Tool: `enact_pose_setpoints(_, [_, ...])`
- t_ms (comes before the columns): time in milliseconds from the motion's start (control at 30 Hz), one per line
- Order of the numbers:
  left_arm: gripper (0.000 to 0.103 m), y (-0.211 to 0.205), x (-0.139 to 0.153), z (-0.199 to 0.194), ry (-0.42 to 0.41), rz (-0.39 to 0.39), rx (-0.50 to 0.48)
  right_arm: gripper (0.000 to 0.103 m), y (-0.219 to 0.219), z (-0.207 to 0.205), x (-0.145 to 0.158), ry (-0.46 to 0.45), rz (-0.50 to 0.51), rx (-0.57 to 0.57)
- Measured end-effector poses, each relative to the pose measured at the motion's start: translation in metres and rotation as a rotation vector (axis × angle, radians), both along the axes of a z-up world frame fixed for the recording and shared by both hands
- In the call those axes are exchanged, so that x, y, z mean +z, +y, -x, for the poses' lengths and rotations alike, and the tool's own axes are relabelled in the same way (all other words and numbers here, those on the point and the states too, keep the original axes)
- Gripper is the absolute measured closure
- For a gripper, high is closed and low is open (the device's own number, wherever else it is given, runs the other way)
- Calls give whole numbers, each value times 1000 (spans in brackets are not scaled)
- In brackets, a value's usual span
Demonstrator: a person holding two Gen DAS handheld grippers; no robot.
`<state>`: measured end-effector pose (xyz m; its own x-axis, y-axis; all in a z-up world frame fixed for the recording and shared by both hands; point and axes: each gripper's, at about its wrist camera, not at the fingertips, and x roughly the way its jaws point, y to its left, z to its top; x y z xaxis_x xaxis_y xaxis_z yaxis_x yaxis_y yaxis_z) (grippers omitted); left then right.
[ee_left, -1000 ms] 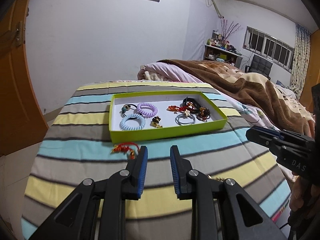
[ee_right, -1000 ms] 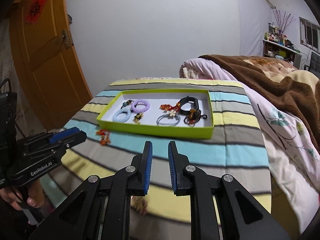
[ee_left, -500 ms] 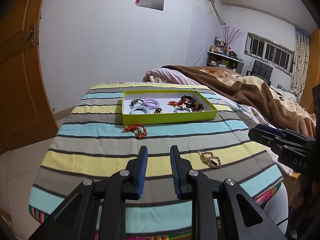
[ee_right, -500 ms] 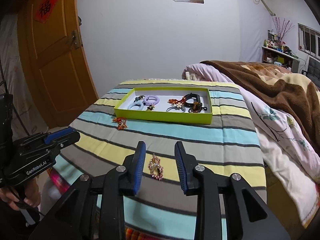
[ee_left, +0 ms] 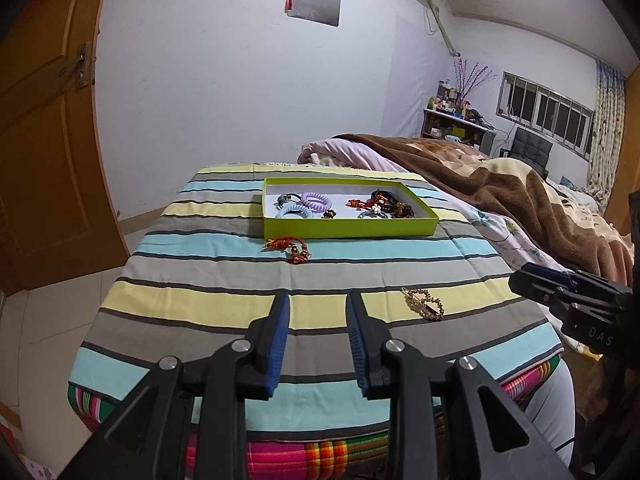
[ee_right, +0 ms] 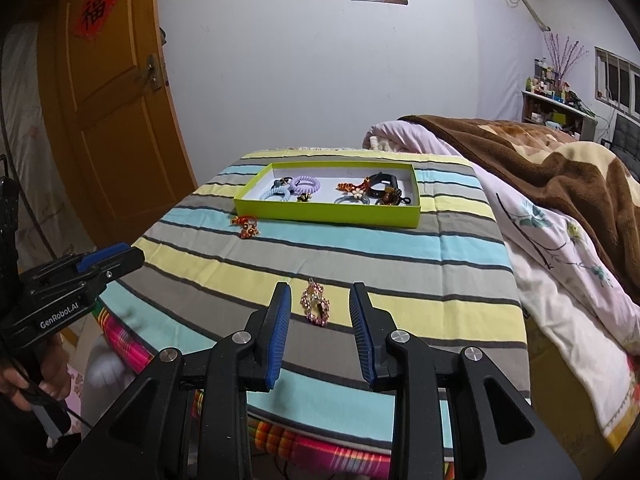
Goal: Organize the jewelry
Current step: 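Grasp the pink beaded hairpin with the right tool while the left tool grasps the red cord with gold beads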
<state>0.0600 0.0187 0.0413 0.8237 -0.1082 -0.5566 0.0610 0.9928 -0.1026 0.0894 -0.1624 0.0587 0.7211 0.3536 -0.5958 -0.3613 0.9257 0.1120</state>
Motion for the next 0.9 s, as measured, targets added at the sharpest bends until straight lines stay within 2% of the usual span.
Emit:
enact_pose_setpoints(500, [72,2,-10,-11,24,-3,0,72,6,-10,-14,39,14,12])
enact_pose_setpoints(633, [72,4,-14,-18,36,-1,5,72,11,-19,-23,60,24,24])
enact_pose_setpoints(733, [66,7,-17,-23,42,3,9,72,15,-27,-32,81,38,37])
enact_pose_setpoints(900, [66,12,-23,-33,60,11,18,72,25,-43,-49,112,65,60])
